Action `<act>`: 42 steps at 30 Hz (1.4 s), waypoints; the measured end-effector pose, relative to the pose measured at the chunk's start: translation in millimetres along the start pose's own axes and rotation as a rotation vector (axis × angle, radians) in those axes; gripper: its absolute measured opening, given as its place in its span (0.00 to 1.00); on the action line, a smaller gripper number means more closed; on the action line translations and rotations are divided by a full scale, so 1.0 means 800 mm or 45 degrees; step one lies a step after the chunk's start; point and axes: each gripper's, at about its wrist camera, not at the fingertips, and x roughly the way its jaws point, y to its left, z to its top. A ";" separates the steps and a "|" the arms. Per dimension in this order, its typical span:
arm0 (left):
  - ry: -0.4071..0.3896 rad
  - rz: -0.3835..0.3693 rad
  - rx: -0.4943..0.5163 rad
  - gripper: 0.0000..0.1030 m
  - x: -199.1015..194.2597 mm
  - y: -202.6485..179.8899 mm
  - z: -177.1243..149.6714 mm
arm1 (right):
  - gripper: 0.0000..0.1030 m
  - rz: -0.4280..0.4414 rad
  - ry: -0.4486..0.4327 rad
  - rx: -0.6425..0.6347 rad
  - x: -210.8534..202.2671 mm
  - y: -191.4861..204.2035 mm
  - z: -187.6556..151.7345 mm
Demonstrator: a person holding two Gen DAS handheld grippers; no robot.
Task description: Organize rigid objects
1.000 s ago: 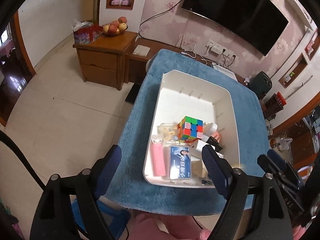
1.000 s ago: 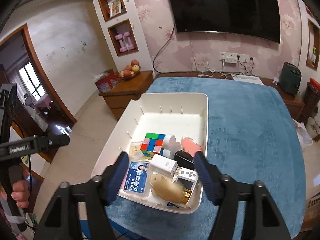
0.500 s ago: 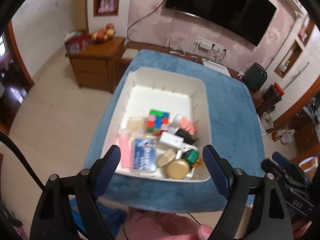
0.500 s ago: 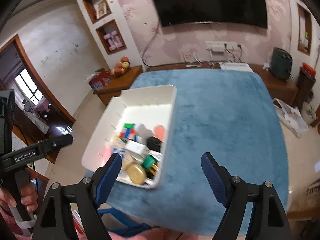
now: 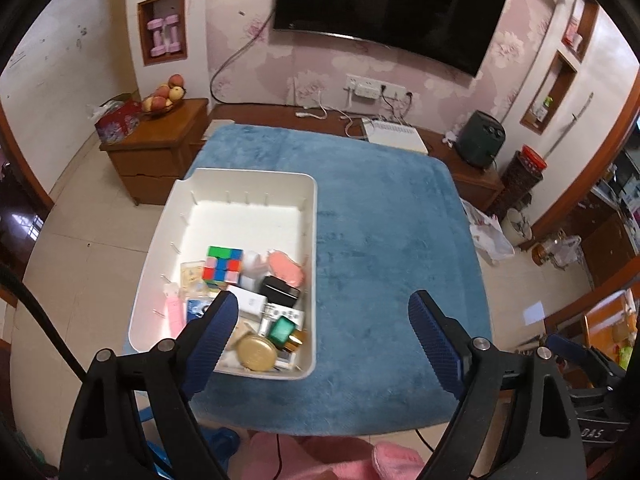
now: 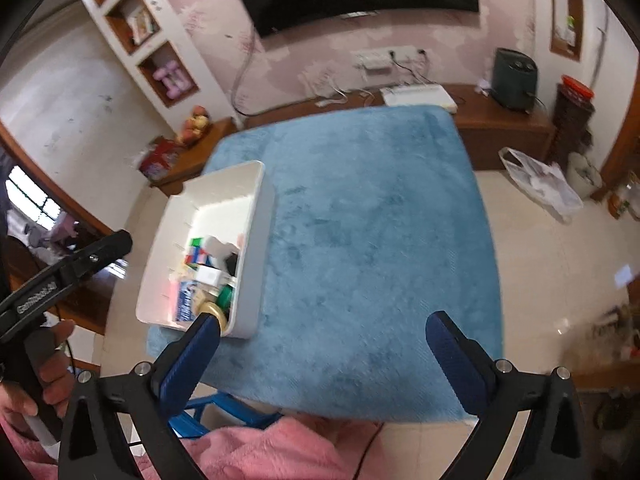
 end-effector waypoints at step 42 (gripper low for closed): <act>-0.128 0.248 0.089 0.97 -0.011 -0.013 0.009 | 1.00 -0.080 0.043 -0.086 0.023 0.065 0.033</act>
